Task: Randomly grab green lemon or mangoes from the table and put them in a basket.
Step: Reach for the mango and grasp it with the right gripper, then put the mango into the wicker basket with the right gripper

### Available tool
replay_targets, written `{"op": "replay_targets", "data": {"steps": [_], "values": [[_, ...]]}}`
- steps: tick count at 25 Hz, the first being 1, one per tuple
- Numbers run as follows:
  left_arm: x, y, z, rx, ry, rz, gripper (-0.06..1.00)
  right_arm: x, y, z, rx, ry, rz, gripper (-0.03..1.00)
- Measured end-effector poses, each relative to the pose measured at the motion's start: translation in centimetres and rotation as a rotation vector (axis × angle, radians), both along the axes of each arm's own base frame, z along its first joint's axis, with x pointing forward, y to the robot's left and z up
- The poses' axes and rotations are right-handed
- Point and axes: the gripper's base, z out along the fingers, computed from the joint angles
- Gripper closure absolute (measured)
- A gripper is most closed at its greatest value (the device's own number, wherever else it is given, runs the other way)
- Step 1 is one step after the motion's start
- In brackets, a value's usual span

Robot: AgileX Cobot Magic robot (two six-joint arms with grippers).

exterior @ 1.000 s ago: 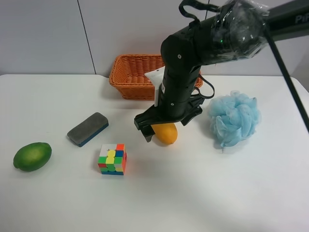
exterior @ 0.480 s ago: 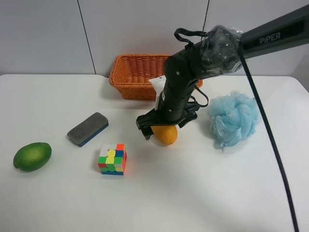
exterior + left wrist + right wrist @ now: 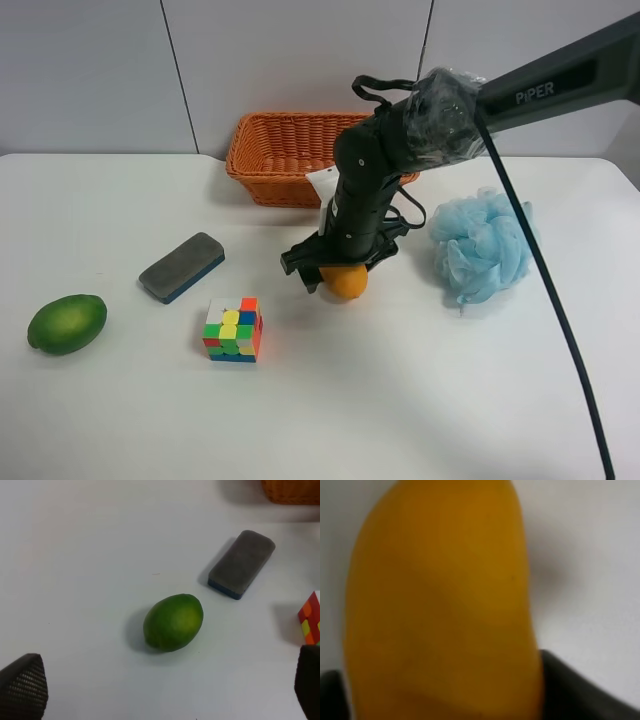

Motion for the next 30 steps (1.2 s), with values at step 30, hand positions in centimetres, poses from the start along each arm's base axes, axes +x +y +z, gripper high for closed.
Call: {"op": "replay_targets", "data": {"steps": [30], "values": [[0.0, 0.0, 0.0, 0.0, 0.0, 0.0, -0.05, -4.8, -1.2, 14.8, 0.076, -0.082, 0.03, 0.34]]}}
